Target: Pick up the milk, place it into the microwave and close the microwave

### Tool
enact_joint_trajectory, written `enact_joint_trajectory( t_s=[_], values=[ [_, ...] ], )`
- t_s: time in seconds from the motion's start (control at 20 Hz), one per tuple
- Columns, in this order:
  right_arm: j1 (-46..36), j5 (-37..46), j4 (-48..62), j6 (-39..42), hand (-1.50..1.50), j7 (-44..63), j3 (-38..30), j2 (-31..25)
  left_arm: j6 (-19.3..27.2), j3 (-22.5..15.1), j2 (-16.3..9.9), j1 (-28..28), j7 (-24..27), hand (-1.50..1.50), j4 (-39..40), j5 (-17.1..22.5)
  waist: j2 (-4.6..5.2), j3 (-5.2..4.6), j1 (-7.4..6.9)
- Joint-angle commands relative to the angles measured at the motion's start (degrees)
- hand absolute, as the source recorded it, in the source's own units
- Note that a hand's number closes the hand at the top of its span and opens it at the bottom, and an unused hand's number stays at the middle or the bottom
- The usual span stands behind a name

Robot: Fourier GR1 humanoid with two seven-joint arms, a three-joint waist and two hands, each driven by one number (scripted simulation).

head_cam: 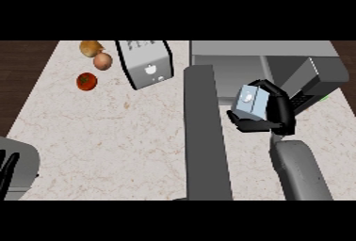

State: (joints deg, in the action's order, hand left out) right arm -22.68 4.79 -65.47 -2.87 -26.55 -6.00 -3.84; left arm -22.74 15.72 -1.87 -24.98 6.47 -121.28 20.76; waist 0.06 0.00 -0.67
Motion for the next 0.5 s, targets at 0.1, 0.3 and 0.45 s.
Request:
enact_joint_trajectory(
  t_s=[0.1,0.3,0.45],
  values=[
    [-12.44,1.92,15.71,-4.22,1.5,-2.2,-1.75,1.05,0.66,1.52,-0.52,1.33,-2.96,-1.5,-1.31,1.48,0.15,0.04,-0.34],
    [-21.21,0.05,30.9,-0.49,1.5,-8.27,-6.71,-4.04,-2.46,1.16,-0.68,2.1,-0.01,-1.5,2.99,1.09,0.47,0.06,-1.0],
    [-25.73,1.22,38.89,-2.73,1.5,-11.56,-8.04,-4.86,-0.96,1.64,-1.73,3.15,-2.49,-1.5,-0.11,2.82,0.85,0.11,-1.89]
  ],
)
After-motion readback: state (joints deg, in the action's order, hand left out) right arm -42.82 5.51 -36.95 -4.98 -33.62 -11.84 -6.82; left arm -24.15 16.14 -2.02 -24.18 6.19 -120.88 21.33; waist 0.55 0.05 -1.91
